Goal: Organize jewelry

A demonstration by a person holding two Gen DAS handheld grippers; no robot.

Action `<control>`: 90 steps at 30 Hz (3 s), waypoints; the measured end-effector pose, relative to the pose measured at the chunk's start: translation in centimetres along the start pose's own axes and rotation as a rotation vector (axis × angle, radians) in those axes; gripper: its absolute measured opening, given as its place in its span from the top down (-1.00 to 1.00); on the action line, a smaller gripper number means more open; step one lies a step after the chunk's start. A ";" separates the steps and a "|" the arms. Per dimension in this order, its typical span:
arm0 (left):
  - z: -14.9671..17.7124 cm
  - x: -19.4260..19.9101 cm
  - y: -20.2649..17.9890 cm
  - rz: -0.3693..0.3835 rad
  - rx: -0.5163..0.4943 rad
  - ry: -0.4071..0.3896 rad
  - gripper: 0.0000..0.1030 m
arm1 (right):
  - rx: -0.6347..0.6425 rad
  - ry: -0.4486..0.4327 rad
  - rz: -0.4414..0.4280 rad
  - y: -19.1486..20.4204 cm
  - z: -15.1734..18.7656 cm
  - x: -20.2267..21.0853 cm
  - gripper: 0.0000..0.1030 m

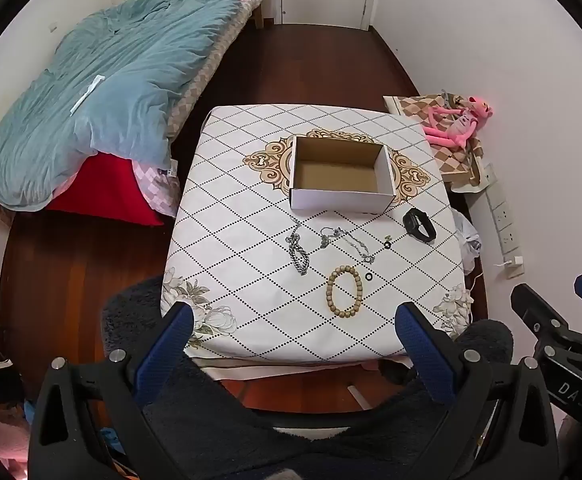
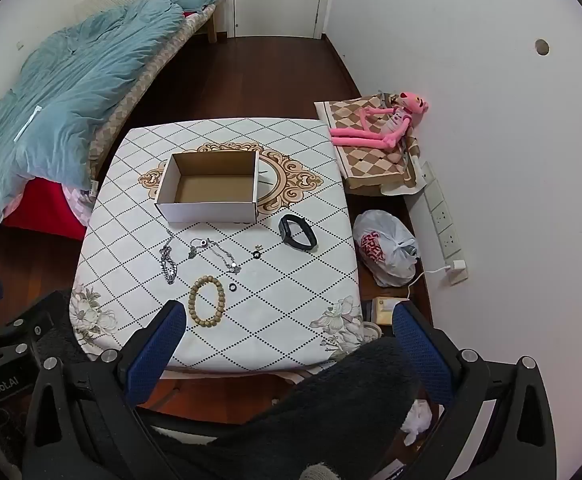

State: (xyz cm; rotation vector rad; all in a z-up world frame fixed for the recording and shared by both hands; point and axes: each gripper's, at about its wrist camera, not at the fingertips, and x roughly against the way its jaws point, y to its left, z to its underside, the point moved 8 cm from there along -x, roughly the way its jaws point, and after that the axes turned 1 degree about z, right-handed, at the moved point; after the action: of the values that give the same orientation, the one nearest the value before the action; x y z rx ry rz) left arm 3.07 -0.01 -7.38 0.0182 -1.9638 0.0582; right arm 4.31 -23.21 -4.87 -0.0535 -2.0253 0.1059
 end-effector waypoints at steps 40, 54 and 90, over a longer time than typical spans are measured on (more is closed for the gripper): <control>-0.6 1.4 -0.3 0.008 -0.003 -0.030 -1.00 | 0.009 -0.008 0.010 0.1 -0.4 0.8 -1.00; -0.6 1.6 -0.4 0.007 -0.006 -0.036 -1.00 | 0.011 -0.012 0.010 0.0 -0.5 0.8 -1.00; -1.3 2.4 -1.0 0.015 -0.007 -0.054 -1.00 | 0.001 -0.047 0.021 -1.0 -1.6 2.5 -1.00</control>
State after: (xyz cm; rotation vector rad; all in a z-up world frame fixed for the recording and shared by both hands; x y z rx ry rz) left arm 3.33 -0.95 -4.61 0.0007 -2.0184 0.0612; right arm 4.66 -23.91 -1.83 -0.0728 -2.0719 0.1222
